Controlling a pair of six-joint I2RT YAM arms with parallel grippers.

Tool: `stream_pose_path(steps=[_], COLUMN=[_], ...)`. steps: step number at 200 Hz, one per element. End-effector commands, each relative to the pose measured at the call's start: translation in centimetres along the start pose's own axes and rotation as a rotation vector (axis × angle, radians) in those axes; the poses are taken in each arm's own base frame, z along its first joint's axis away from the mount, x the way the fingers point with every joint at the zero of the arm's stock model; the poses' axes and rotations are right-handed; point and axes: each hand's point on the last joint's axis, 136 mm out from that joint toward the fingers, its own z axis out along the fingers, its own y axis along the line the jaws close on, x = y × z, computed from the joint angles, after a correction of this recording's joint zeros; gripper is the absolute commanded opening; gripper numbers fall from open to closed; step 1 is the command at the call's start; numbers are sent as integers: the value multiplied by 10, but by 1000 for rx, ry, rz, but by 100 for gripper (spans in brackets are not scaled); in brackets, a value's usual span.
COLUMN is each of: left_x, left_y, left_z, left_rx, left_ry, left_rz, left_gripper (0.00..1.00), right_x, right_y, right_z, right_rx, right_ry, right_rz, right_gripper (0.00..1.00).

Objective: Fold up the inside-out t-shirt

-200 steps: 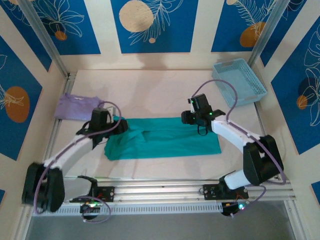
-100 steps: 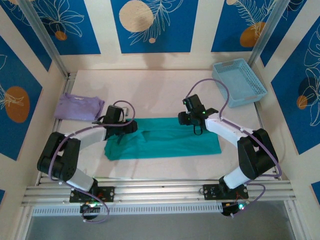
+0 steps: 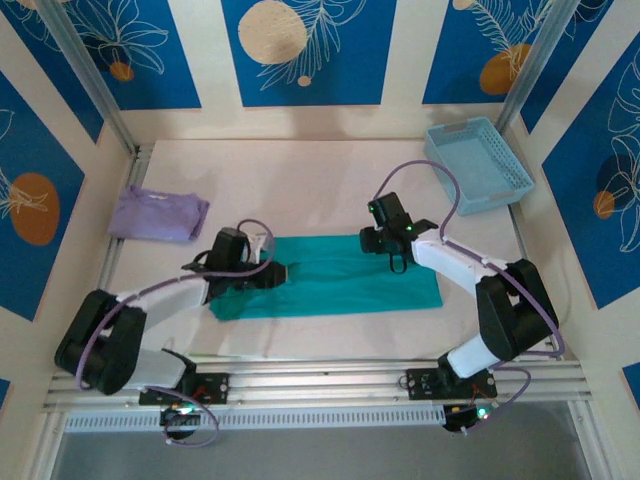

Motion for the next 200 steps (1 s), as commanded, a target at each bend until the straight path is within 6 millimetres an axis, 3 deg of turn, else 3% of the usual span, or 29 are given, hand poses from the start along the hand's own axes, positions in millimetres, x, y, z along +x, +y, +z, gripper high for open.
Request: stream_pose_path(steps=[1, 28, 63, 79, 95, 120, 151, 177, 200], left_x=[38, 21, -30, -51, -61, -48, 1, 20, 8], left_y=[-23, -31, -2, 11, 22, 17, 15, 20, 33], left_z=[-14, -36, -57, -49, -27, 16, 45, 42, 21], left_rx=[111, 82, -194, -247, -272, -174, -122, -130, -257], left_ry=[105, -1, -201, -238, -200, -65, 74, 108, 42], left_rz=[-53, -3, 67, 61, 54, 31, 21, 2, 81], left_gripper=[38, 51, 55, 56, 56, 55, 55, 57, 62], right_x=[-4, -9, -12, -12, -11, -10, -8, -12, -15], right_y=[-7, 0, 11, 14, 15, 9, -3, 0, 24], right_z=[-12, -14, -13, -12, -13, -20, -33, -42, -50], right_rx=[18, -9, -28, -29, -23, 1, 9, -25, -115], right_ry=[-33, -43, -44, -40, -37, -42, -70, -97, -124], right_rz=[-3, 7, -8, -14, -22, -30, -4, -2, -59], right_gripper=[51, 52, 52, 52, 52, 53, 58, 63, 66])
